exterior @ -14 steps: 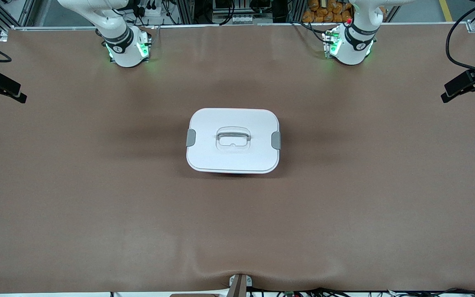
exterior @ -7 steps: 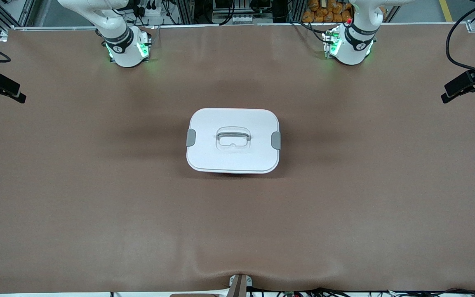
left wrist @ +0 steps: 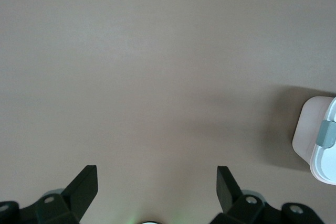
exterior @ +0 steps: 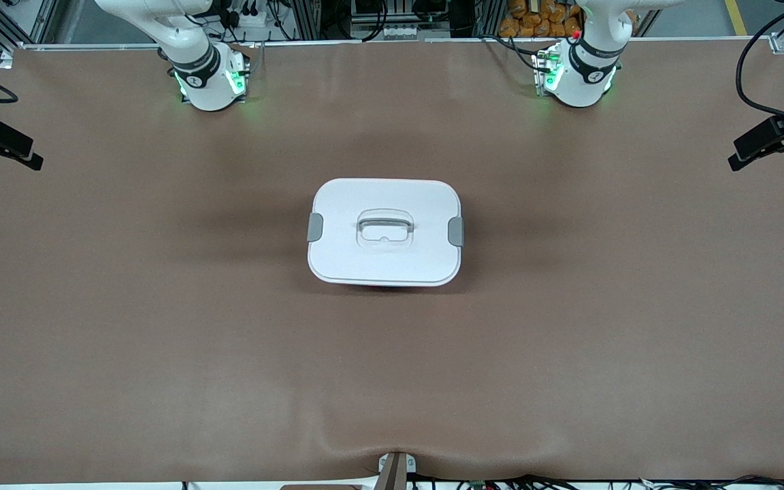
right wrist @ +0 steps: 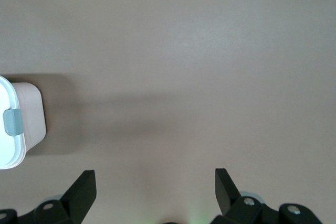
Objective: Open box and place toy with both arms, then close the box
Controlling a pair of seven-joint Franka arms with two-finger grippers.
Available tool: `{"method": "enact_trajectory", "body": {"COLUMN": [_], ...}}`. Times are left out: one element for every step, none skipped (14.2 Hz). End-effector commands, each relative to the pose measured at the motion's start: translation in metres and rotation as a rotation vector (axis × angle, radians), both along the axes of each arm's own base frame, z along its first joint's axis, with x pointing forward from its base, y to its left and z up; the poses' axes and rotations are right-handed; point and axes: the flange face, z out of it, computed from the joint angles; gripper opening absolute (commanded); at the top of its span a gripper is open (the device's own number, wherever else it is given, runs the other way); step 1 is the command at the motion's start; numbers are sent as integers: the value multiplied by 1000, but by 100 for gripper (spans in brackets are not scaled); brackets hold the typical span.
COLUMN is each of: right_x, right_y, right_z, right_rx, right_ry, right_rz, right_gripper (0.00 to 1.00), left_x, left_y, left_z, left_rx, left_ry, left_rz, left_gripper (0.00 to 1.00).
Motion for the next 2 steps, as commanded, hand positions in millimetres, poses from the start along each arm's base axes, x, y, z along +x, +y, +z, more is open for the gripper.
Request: {"method": "enact_trajectory", "body": {"right_x": [-2,-1], "right_y": [-1,-1], "right_z": [2,1], "right_rx": [-12,-12], "right_ry": [-5,-4], "right_rz": [-7,-7], "right_gripper": [100,100], "left_x": [2,2], "left_y": [1,0], "left_z": [5,5], "left_rx": [-14,-14], "left_ry": [-11,-11], "left_rz": [-9,-11], "left_gripper": [100,100]}}
